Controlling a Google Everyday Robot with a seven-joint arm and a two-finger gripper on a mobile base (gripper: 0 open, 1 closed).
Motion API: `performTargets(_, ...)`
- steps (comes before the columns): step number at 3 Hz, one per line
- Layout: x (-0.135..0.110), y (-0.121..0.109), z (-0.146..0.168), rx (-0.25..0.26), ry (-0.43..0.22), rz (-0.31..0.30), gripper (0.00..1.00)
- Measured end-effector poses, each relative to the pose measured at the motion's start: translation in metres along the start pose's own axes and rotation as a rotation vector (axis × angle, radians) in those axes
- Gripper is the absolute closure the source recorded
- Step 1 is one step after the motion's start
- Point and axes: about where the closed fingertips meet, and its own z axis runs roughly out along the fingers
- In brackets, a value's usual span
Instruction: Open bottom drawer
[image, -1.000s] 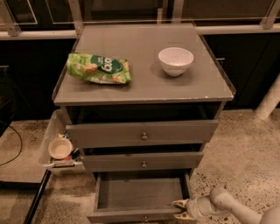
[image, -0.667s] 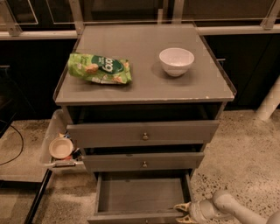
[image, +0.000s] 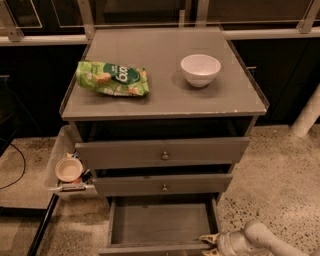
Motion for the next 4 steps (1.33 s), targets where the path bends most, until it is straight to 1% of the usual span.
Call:
performTargets(2,-0.001,0.0,0.0,0.002,-0.004,0.003,0.13)
performTargets(3,-0.016,-0.004,-0.013,0.016,0.001,-0.013,0.0)
performTargets(4,-0.038,-0.014,-0.033,0.035,0.027,-0.054,0.0)
